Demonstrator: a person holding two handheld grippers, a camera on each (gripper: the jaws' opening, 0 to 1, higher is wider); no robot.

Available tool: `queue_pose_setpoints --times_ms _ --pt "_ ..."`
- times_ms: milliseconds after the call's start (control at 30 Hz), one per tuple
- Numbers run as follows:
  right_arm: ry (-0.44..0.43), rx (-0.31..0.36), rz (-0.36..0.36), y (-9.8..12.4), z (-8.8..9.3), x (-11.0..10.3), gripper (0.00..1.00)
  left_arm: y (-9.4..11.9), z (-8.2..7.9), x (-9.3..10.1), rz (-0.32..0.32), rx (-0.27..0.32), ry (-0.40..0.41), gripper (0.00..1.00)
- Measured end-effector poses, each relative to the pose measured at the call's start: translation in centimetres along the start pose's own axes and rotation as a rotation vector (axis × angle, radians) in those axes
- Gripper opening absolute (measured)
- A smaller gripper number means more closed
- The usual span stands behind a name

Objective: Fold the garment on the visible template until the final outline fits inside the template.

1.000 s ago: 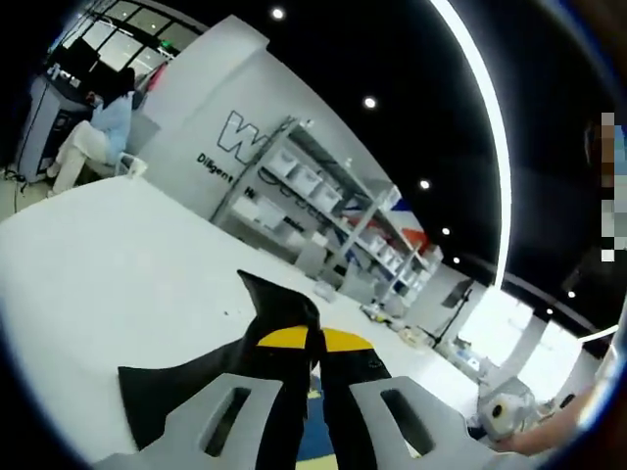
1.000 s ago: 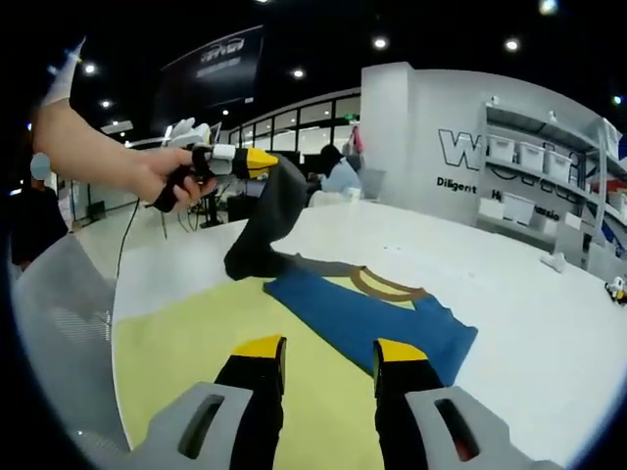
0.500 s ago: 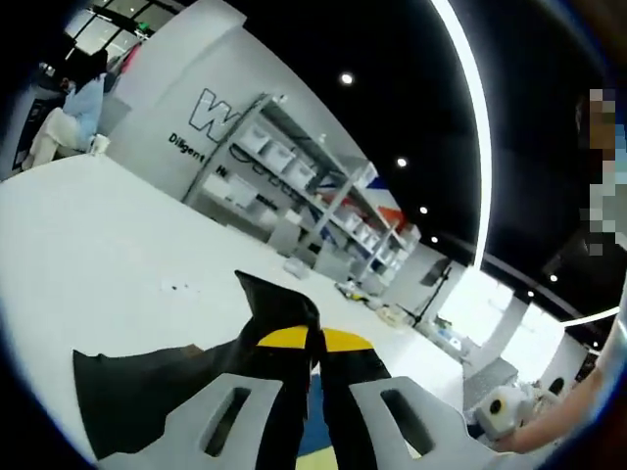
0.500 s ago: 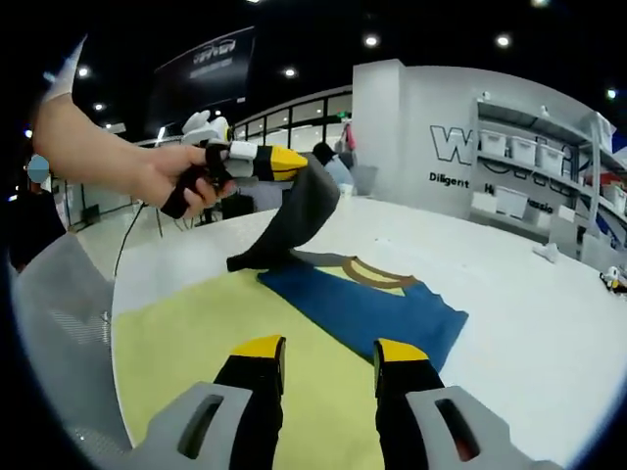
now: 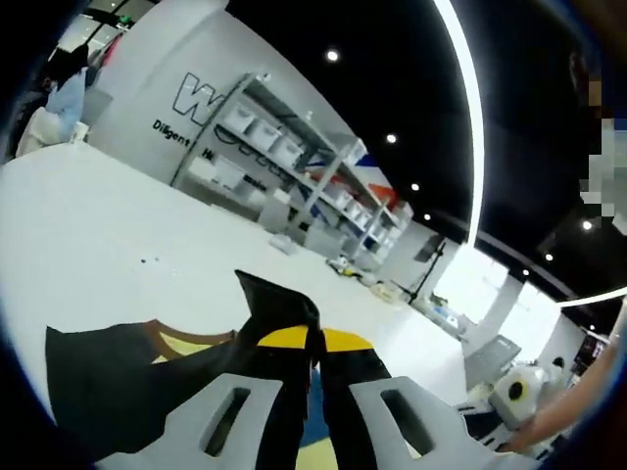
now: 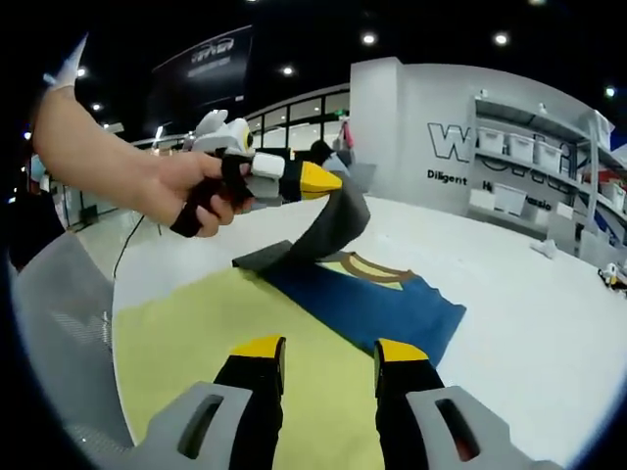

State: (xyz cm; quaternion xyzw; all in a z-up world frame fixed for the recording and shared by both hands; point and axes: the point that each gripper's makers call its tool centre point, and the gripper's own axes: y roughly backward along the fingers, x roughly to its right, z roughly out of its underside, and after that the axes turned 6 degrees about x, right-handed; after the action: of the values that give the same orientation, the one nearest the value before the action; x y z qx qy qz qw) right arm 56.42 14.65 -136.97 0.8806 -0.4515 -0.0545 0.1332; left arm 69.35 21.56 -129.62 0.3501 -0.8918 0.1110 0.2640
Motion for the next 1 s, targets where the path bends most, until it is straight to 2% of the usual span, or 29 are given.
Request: queue_pose_setpoints --times_ms 233,467,567,767,1000 --pt "-0.001 -0.012 0.005 0.4 0.4 0.1 0.31 -1.5 2.7 0.5 -0.003 -0.049 -0.013 0.01" --pt "-0.003 -0.024 0.014 0.6 0.9 0.2 0.31 -2.5 4.9 1.1 0.032 -0.106 -0.028 0.01" --pt "-0.004 -0.027 0.015 0.7 1.0 0.1 0.31 -2.7 6.1 1.3 0.039 -0.142 -0.033 0.01" --pt "-0.007 -0.041 0.019 1.0 1.5 0.0 0.31 -2.7 9.8 0.8 0.044 -0.253 -0.055 0.01" --pt "-0.008 -0.051 0.027 1.1 1.8 0.2 0.31 -2.9 10.9 1.5 0.061 -0.275 -0.050 0.01"
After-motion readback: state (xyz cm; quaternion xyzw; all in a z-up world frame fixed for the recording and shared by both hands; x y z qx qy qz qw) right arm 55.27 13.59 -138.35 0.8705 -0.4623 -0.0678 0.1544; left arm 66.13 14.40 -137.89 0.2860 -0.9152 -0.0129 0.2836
